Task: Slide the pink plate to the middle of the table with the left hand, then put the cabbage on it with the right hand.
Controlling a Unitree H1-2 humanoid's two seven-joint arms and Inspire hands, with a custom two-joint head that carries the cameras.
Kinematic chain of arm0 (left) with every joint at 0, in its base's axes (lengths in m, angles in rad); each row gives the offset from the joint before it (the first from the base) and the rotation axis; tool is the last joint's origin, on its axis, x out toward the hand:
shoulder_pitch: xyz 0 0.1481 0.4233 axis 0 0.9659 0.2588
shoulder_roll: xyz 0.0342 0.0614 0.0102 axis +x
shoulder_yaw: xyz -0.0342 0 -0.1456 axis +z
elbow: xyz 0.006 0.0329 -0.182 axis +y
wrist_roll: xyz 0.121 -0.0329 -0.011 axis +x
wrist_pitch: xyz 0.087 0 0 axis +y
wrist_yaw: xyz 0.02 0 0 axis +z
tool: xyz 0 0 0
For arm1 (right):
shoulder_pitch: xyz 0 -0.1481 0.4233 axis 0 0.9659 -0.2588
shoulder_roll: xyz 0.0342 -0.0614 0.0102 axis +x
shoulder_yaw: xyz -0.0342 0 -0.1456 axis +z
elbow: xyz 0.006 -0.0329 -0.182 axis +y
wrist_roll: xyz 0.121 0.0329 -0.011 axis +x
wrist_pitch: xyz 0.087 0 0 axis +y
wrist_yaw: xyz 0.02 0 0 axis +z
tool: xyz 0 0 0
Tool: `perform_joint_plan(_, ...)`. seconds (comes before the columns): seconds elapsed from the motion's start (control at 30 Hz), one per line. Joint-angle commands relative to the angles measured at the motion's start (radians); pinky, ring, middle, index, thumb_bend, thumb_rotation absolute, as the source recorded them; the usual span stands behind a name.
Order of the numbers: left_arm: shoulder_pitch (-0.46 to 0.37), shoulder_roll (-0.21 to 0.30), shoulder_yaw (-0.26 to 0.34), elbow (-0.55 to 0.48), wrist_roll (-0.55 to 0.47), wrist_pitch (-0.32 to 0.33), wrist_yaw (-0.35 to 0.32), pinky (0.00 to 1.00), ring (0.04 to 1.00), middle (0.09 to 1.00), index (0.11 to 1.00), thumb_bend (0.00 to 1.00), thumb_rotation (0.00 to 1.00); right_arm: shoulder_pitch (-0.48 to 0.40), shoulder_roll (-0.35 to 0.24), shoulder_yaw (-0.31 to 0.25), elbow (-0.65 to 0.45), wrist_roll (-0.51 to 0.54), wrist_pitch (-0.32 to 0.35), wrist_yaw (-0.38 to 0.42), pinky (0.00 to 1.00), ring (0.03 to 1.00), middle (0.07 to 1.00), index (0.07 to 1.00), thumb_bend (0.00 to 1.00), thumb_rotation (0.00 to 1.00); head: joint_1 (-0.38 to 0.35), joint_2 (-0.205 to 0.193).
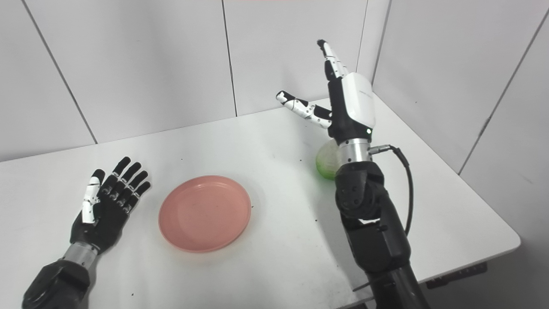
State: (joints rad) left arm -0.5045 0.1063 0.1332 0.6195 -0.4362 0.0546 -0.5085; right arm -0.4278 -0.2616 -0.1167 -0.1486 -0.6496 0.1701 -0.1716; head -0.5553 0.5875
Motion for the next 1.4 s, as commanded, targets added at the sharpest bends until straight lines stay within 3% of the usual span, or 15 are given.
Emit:
perform_joint_plan(0.0, 0.016, 0.025, 0.008, 0.055, 0.003, 0.022, 0.001, 0.95, 0.936, 0.947, 0.941, 0.46, 1.0, -0.017, -0.033, -0.018, -0.015, -0.008, 0.02, -0.014, 0.77, 0.89, 0.939, 0.959, 0.99, 0.71, -0.002, 0.001)
perform_joint_plan(0.23, 0.005, 0.041, 0.011, 0.081, 0.002, 0.015, -0.009, 0.94, 0.935, 0.945, 0.94, 0.46, 1.0, 0.016, -0.066, -0.034, -0.01, 0.009, 0.085, 0.027, 0.86, 0.95, 0.992, 0.999, 1.0, 0.67, -0.019, 0.007)
perform_joint_plan(0.5, -0.002, 0.047, 0.017, 0.091, -0.004, 0.015, -0.014, 0.94, 0.936, 0.945, 0.94, 0.47, 1.0, 0.066, -0.114, -0.043, 0.031, 0.036, 0.131, 0.059, 0.87, 0.968, 1.0, 1.0, 1.0, 0.67, -0.028, 0.014)
perform_joint_plan(1.07, 0.003, 0.057, 0.022, 0.079, -0.009, 0.035, -0.02, 0.95, 0.929, 0.939, 0.933, 0.48, 1.0, 0.142, -0.149, -0.042, 0.097, 0.102, 0.121, 0.066, 0.85, 0.964, 1.0, 1.0, 1.0, 0.65, -0.04, 0.038)
perform_joint_plan(1.37, 0.005, 0.066, 0.029, 0.075, -0.016, 0.054, -0.025, 0.95, 0.931, 0.939, 0.937, 0.48, 1.0, 0.147, -0.176, -0.023, 0.154, 0.166, 0.102, 0.119, 0.86, 0.974, 1.0, 1.0, 1.0, 0.66, -0.04, 0.053)
